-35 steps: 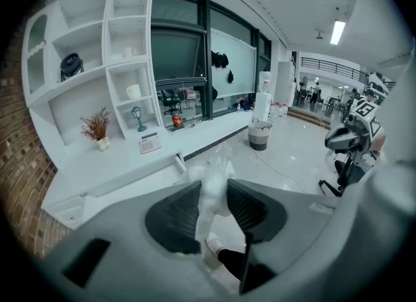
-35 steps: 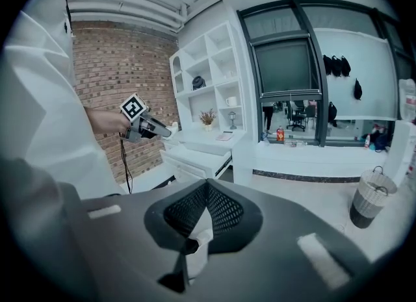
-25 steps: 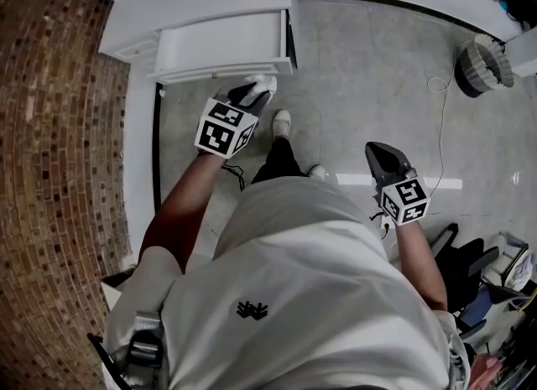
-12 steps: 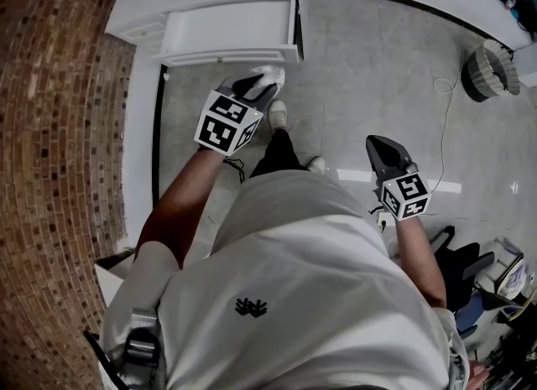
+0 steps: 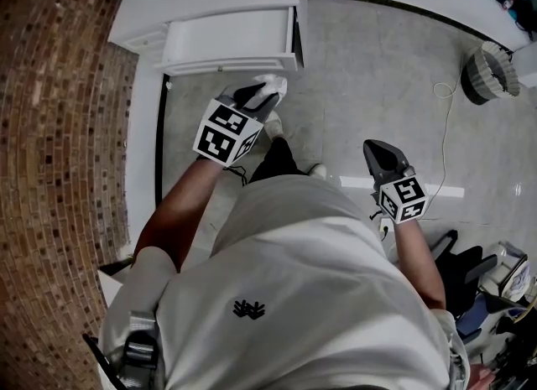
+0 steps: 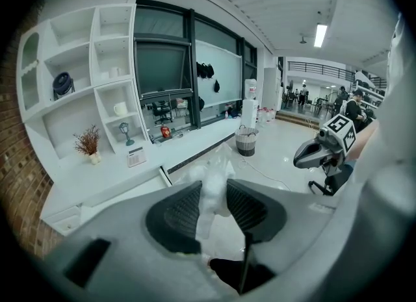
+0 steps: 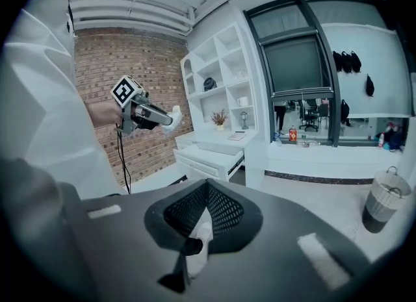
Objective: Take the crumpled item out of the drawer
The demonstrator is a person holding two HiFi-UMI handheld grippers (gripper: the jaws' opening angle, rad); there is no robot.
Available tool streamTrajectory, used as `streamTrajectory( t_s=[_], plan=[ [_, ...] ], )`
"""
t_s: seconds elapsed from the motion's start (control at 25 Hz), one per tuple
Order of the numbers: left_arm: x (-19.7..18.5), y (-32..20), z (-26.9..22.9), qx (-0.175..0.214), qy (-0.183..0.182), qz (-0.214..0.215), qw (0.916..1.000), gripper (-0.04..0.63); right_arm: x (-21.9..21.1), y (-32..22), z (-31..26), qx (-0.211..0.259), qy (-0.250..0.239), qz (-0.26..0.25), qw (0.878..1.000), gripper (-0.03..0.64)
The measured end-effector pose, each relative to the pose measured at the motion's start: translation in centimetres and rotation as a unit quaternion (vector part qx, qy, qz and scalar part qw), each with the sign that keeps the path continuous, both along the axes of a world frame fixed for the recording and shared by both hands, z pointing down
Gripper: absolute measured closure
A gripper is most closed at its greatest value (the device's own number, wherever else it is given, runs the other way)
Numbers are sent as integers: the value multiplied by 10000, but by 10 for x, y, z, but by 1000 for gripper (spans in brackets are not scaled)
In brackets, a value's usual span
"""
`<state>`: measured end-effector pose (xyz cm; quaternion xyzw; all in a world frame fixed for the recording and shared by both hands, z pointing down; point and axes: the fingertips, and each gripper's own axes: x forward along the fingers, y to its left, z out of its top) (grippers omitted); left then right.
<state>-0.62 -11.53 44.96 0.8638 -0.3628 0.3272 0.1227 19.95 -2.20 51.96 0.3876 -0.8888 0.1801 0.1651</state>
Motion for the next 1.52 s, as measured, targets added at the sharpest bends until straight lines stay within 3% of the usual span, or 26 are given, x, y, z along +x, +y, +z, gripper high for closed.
streamTrajectory(
  t_s=[0.36,1.52],
  plan=[
    [14,-1,-13,50,71,124,9999,469,2,-7,3,-4,15,-29,10000,604],
    [-15,-49,-4,-56,150,-60,9999,469,-30,-58,9,-107,150,-428,9989,604]
  ],
)
